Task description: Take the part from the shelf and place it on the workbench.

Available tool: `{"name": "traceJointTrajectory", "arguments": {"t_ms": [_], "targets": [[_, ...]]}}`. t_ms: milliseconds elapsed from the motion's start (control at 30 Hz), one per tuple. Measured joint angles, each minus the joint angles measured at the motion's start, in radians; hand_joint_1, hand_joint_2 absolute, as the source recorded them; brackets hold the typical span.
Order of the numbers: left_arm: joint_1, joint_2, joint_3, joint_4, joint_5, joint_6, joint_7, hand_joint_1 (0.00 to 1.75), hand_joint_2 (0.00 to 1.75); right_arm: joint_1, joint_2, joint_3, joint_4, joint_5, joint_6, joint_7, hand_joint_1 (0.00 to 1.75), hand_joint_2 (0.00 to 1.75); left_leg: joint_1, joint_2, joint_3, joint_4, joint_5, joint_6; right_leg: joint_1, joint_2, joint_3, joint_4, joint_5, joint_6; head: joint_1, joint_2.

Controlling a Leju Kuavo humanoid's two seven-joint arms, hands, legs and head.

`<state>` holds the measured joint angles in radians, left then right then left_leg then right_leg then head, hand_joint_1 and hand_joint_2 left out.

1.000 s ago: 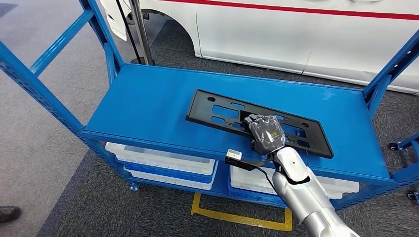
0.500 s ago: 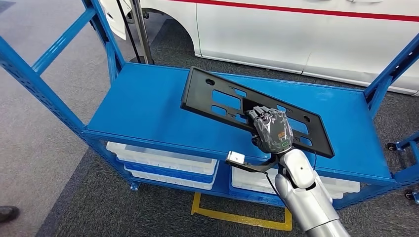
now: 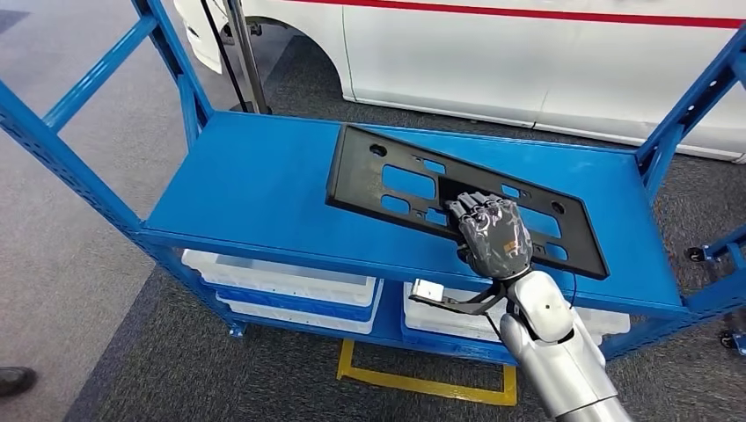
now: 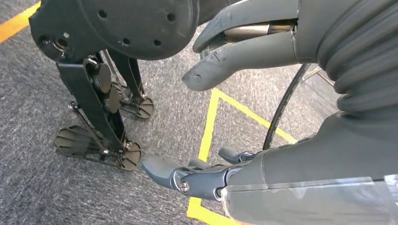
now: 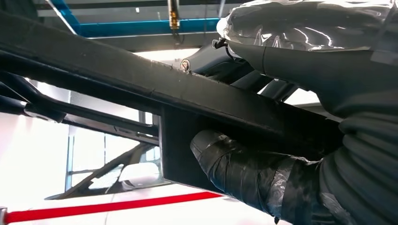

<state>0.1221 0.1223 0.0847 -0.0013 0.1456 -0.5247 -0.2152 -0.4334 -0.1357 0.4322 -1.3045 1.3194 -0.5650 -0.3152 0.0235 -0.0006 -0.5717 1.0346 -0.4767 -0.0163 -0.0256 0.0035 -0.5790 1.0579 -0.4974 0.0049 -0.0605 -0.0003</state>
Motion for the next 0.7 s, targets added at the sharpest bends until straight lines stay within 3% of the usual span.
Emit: {"name": "traceJointTrajectory", "arguments": {"t_ms": [33, 100, 167, 200, 233, 267, 300, 367, 400, 500, 533, 567, 633, 667, 700], "targets": [[0.0, 0.001, 0.0, 0.0, 0.0, 0.0, 0.0, 0.0, 1.75, 0.0, 0.0, 0.0, -0.001, 0.0, 0.0, 0.0, 1.75, 1.75, 0.002, 0.0, -0.008, 0.016, -0.018, -0.004, -0.001, -0.001, -0.004, -0.003, 0.006, -0.009, 0.0, 0.0], [0.001, 0.002, 0.0, 0.0, -0.001, 0.0, 0.0, 0.0, 1.75, 0.0, -0.001, 0.0, -0.002, 0.0, 0.0, 0.0, 1.75, 1.75, 0.004, 0.0, -0.042, 0.107, -0.09, -0.009, 0.0, -0.005, -0.015, -0.007, 0.017, -0.027, 0.0, 0.0], [0.001, 0.003, 0.0, 0.0, -0.002, -0.001, 0.0, 0.0, 1.75, 0.001, -0.001, 0.0, -0.002, 0.0, 0.0, 0.0, 1.75, 1.75, 0.004, 0.0, -0.08, 0.229, -0.156, -0.012, 0.006, -0.007, -0.03, -0.005, 0.027, -0.036, 0.0, 0.0], [0.0, 0.003, 0.0, 0.0, -0.001, -0.001, 0.0, 0.0, 1.75, 0.002, -0.002, 0.0, -0.002, 0.0, 0.0, 0.0, 1.75, 1.75, 0.004, 0.0, -0.084, 0.259, -0.163, -0.011, 0.009, -0.007, -0.037, -0.003, 0.031, -0.037, 0.0, 0.0], [0.0, 0.004, 0.0, 0.0, -0.001, -0.001, 0.0, 0.0, 1.75, 0.003, -0.002, 0.0, -0.002, 0.0, 0.0, 0.0, 1.75, 1.75, 0.003, 0.0, -0.07, 0.254, -0.152, -0.009, 0.012, -0.007, -0.044, -0.001, 0.036, -0.038, 0.0, 0.0], [0.0, 0.004, 0.0, 0.0, -0.001, -0.001, 0.0, 0.0, 1.75, 0.003, -0.002, 0.0, -0.002, 0.0, 0.0, 0.0, 1.75, 1.75, 0.002, 0.0, -0.039, 0.212, -0.126, -0.004, 0.015, -0.007, -0.05, 0.0, 0.041, -0.038, 0.0, 0.0], [0.0, 0.006, 0.0, 0.0, -0.001, -0.001, 0.0, 0.0, 1.75, 0.003, -0.002, 0.0, -0.002, 0.0, 0.0, 0.0, 1.75, 1.75, -0.001, 0.0, 0.005, 0.144, -0.097, 0.004, 0.017, -0.007, -0.054, 0.001, 0.045, -0.037, 0.0, 0.0], [-0.001, 0.009, 0.0, 0.0, -0.002, -0.001, 0.0, 0.0, 1.75, 0.002, -0.003, 0.0, -0.002, 0.0, 0.0, -0.001, 1.75, 1.75, -0.008, -0.001, 0.08, 0.017, -0.065, 0.016, 0.02, -0.007, -0.061, 0.001, 0.057, -0.03, 0.0, 0.0], [-0.001, 0.011, 0.0, 0.0, -0.002, -0.002, -0.001, 0.0, 1.75, 0.001, -0.003, 0.0, -0.002, 0.0, 0.0, -0.002, 1.75, 1.75, -0.012, -0.002, 0.096, -0.016, -0.061, 0.019, 0.019, -0.007, -0.063, -0.001, 0.063, -0.025, 0.0, 0.0], [0.002, 0.016, 0.0, 0.0, -0.008, -0.007, -0.003, 0.0, 1.75, 0.001, -0.006, 0.002, -0.002, 0.0, -0.001, -0.006, 1.75, 1.75, -0.017, 0.0, 0.088, -0.042, -0.038, 0.026, 0.015, -0.006, -0.067, -0.01, 0.081, -0.005, 0.0, 0.0], [0.002, 0.017, 0.0, 0.0, -0.01, -0.009, -0.005, 0.0, 1.75, 0.0, -0.009, 0.003, -0.002, 0.0, -0.002, -0.008, 1.75, 1.75, -0.014, 0.003, 0.083, -0.051, -0.025, 0.031, 0.015, -0.005, -0.073, -0.002, 0.066, 0.001, 0.001, 0.0], [0.001, 0.017, -0.001, 0.0, -0.013, -0.011, -0.007, 0.0, 1.75, 0.0, -0.011, 0.005, -0.002, 0.0, -0.004, -0.01, 1.75, 1.75, -0.012, 0.005, 0.076, -0.058, -0.01, 0.036, 0.016, -0.004, -0.083, 0.022, 0.033, 0.005, 0.002, 0.0], [0.001, 0.017, -0.001, 0.0, -0.019, -0.015, -0.01, 0.0, 1.75, -0.002, -0.015, 0.008, -0.002, 0.0, -0.008, -0.014, 1.75, 1.75, -0.01, 0.009, 0.052, -0.06, 0.011, 0.043, 0.014, -0.004, -0.11, 0.122, -0.063, 0.01, 0.003, 0.0], [0.001, 0.018, -0.002, 0.0, -0.024, -0.016, -0.01, 0.0, 1.75, -0.001, -0.016, 0.011, -0.002, -0.001, -0.009, -0.017, 1.75, 1.75, -0.011, 0.009, 0.037, -0.055, 0.02, 0.045, 0.013, -0.004, -0.121, 0.18, -0.098, 0.012, 0.004, 0.0], [0.001, 0.019, -0.002, 0.0, -0.026, -0.018, -0.01, 0.0, 1.75, -0.001, -0.017, 0.013, -0.001, -0.002, -0.009, -0.019, 1.75, 1.75, -0.011, 0.01, 0.02, -0.049, 0.027, 0.044, 0.012, -0.004, -0.122, 0.222, -0.11, 0.015, 0.004, 0.0]]}}
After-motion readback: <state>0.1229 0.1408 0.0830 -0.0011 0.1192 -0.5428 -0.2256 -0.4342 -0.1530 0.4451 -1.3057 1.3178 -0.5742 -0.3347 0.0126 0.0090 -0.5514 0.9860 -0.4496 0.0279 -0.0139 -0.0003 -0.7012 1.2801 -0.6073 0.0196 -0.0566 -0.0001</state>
